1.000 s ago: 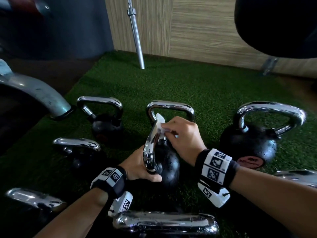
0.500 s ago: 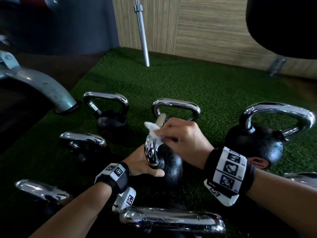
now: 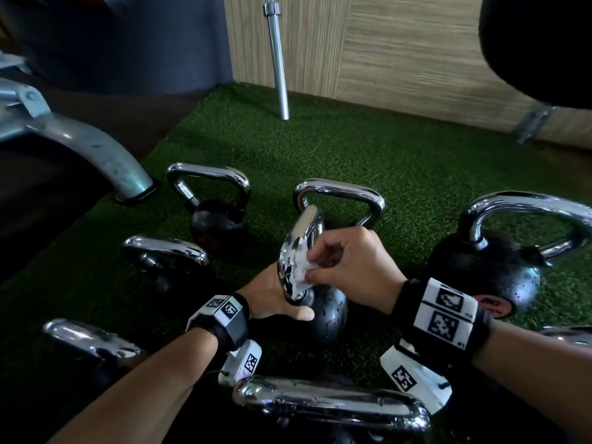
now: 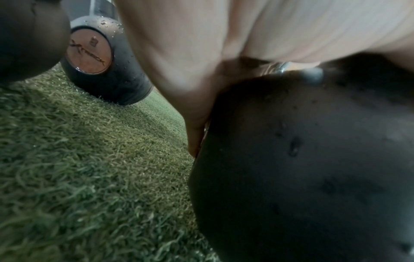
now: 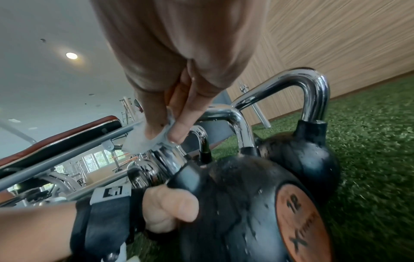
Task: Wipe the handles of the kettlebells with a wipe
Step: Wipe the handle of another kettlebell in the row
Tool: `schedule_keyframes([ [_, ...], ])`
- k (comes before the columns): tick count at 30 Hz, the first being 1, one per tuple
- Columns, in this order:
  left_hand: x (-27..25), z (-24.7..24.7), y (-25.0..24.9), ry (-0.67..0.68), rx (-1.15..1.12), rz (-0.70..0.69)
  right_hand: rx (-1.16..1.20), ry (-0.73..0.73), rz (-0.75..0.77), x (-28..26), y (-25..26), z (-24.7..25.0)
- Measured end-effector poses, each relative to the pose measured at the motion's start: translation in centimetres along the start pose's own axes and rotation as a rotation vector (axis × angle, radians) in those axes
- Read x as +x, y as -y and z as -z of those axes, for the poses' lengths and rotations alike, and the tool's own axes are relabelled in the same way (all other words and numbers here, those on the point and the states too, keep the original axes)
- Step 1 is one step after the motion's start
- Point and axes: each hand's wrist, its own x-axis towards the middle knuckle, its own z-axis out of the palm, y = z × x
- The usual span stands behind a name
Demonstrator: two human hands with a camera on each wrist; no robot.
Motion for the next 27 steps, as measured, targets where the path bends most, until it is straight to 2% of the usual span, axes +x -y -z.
schedule_keyframes([
  [3, -0.3, 0.1, 1.2, -0.048, -0.006, 0.110, -0.082, 0.078, -0.028, -0.7, -0.6, -0.8],
  [10, -0.3, -0.3, 0.9, -0.072, -0.047, 0.052, -0.119, 0.238, -0.052, 1.1, -2.3, 0.3],
  [13, -0.3, -0.4, 1.0, -0.084, -0.013, 0.039, -0.163, 0.396, -0.050, 2.6, -2.7, 1.0],
  [15, -0.4, -0.5, 1.1, -0.095, 0.042, 0.068, -0.202, 0.525, -0.030, 2.9, -2.3, 0.9],
  [16, -0.4, -0.5, 0.9, -0.085, 0.043, 0.094, -0.196, 0.545, -0.027, 2.9, -2.2, 0.8],
  [21, -0.7, -0.3, 1.5, -0.032, 0.121, 0.178, 0.131, 0.455, -0.138, 2.0, -3.1, 0.4],
  [25, -0.3, -0.5, 2.1, -0.049, 0.094, 0.153, 0.092, 0.487, -0.131, 2.0, -3.3, 0.4],
  [27, -0.3, -0.5, 1.7, -0.047, 0.103, 0.130, 0.164, 0.479, -0.159, 1.8, -3.2, 0.3],
])
